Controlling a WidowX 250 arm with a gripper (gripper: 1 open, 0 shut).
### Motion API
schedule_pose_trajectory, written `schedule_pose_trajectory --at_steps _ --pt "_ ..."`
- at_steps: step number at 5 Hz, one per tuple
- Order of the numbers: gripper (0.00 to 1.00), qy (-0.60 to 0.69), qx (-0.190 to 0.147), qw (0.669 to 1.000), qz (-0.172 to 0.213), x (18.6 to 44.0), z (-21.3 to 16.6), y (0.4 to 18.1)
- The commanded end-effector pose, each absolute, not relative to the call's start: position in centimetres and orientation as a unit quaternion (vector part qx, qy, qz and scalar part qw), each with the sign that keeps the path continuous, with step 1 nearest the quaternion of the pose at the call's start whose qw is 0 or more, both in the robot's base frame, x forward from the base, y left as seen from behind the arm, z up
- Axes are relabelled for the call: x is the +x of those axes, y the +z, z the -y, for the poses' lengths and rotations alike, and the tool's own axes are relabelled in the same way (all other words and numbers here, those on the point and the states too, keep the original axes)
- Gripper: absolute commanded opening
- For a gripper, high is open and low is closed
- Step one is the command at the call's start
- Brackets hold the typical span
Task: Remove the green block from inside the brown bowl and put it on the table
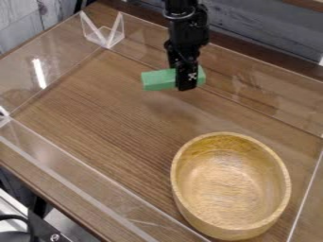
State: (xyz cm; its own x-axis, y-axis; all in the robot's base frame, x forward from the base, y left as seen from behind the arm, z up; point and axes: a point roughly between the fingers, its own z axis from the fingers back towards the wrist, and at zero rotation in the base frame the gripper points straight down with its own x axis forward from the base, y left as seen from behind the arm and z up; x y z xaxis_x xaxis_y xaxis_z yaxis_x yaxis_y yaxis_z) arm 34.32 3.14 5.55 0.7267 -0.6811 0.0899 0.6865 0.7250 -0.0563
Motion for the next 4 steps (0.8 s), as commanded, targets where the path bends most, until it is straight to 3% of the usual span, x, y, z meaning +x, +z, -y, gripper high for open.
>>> schedule_pose_trajectory --at_steps 1,4 --pt "0.00 -0.369 -0.023 0.927 0.061 35.34 -3.80 7.37" --pt "0.00 -0.371 -0.019 0.926 0.059 35.39 -4.15 6.96"
